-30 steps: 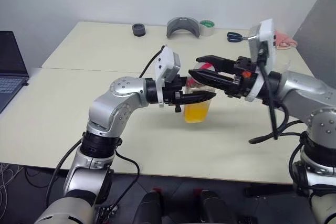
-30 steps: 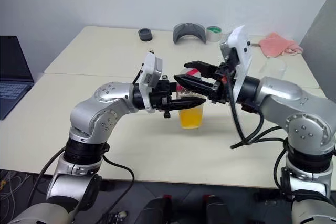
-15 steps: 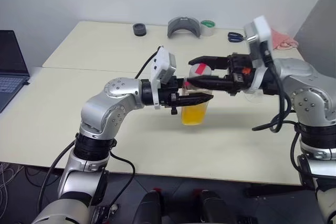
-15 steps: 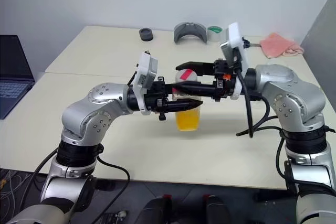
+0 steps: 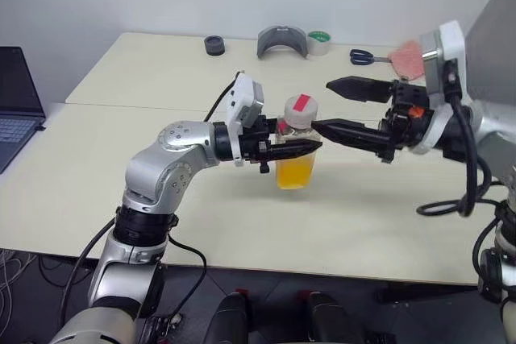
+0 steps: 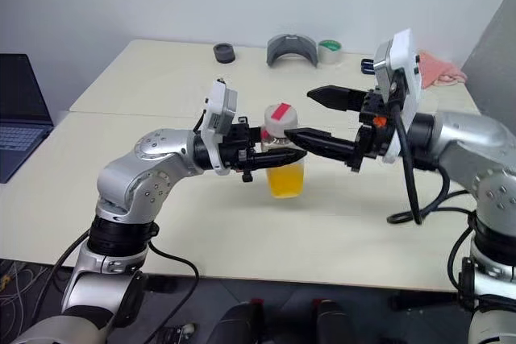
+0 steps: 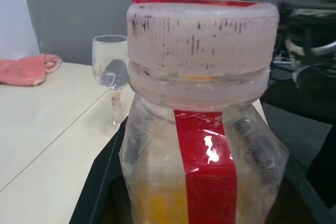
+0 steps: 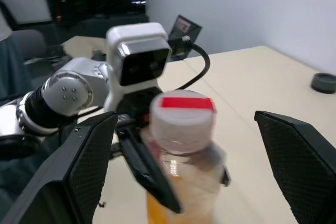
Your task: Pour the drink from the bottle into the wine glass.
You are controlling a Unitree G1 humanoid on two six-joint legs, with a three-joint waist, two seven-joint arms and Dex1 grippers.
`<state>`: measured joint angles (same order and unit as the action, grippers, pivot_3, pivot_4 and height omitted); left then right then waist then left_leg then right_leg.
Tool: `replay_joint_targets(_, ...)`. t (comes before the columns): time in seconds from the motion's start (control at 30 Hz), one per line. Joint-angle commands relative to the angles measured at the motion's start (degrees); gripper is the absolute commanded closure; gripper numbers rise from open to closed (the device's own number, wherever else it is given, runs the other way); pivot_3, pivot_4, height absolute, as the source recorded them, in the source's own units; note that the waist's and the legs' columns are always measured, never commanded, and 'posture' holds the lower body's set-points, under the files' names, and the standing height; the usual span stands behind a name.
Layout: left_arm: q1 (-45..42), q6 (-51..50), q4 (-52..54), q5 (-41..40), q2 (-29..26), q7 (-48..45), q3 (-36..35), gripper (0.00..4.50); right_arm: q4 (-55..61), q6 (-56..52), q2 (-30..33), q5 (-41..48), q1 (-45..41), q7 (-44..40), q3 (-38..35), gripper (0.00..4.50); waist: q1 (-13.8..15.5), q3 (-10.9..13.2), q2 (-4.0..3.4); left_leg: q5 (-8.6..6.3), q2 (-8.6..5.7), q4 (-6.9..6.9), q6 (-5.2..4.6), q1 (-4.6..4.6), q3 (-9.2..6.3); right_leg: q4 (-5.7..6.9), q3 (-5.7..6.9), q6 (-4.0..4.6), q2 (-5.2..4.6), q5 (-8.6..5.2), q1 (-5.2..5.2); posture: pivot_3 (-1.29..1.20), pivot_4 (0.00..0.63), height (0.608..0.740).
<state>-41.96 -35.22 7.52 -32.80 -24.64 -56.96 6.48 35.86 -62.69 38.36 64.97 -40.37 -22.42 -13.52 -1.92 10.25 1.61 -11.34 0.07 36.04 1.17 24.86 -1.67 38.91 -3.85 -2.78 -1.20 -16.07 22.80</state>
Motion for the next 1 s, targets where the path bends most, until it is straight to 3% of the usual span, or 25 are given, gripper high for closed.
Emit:
replay_joint_targets(0.03, -2.54, 3.04, -0.95, 0.74, 0.78, -0.86, -0.36, 2.58, 4.83, -0.85, -2.2, 5.56, -0.2, 14.65, -0.96, 0.04, 0.05, 0.0, 0.0, 0.0, -0.01, 0.0, 0.0, 0.0, 0.0, 0.0, 0.0, 0.0, 0.0, 0.0, 0.0, 0.0, 0.15, 0.74)
replay_joint_targets(0.17, -3.85, 3.98, -2.61, 1.25, 1.9, -1.58, 0.21, 2.58, 6.77, -0.23, -6.35, 7.86, -0.42, 27.47, 2.67, 0.04, 0.06, 0.0, 0.0, 0.0, -0.02, 0.0, 0.0, 0.01, 0.01, -0.01, -0.01, 0.0, 0.0, 0.0, 0.01, 0.0, 0.15, 0.74)
replay_joint_targets(0.33, -4.61, 4.92, -3.7, 2.07, 2.87, -2.13, 0.66, 2.58, 6.96, 0.68, -10.67, 5.64, -2.33, 37.42, 7.19, 0.04, 0.02, 0.0, 0.0, 0.0, -0.02, -0.01, 0.0, 0.03, 0.04, -0.01, -0.06, 0.0, 0.0, 0.0, 0.04, 0.0, 0.15, 0.74)
replay_joint_targets(0.73, -4.56, 4.6, -3.24, 2.51, 3.59, -1.98, 0.34, 2.58, 5.6, 2.04, -12.81, 4.64, -3.69, 41.3, 10.62, 0.04, 0.01, 0.0, 0.0, 0.0, 0.0, -0.01, 0.0, 0.05, 0.09, 0.02, -0.1, 0.0, 0.02, 0.0, 0.12, 0.0, 0.15, 0.74)
replay_joint_targets(0.83, -4.05, 4.24, -2.35, 2.26, 3.32, -1.81, 0.16, 2.58, 5.33, 2.65, -13.08, 4.31, -3.63, 41.18, 10.94, 0.65, 0.01, 0.0, 0.0, 0.0, 0.0, -0.01, 0.0, 0.05, 0.09, 0.02, -0.09, 0.0, 0.03, 0.0, 0.12, 0.0, 0.15, 0.74)
replay_joint_targets(1.0, -3.21, 3.85, -1.44, 2.07, 2.86, -1.55, -0.03, 2.58, 4.91, 3.09, -13.33, 3.97, -3.59, 40.78, 11.16, 2.36, 0.0, 0.0, 0.0, 0.0, 0.0, -0.02, 0.0, 0.05, 0.09, 0.02, -0.1, 0.0, 0.02, 0.0, 0.12, 0.0, 0.15, 0.74)
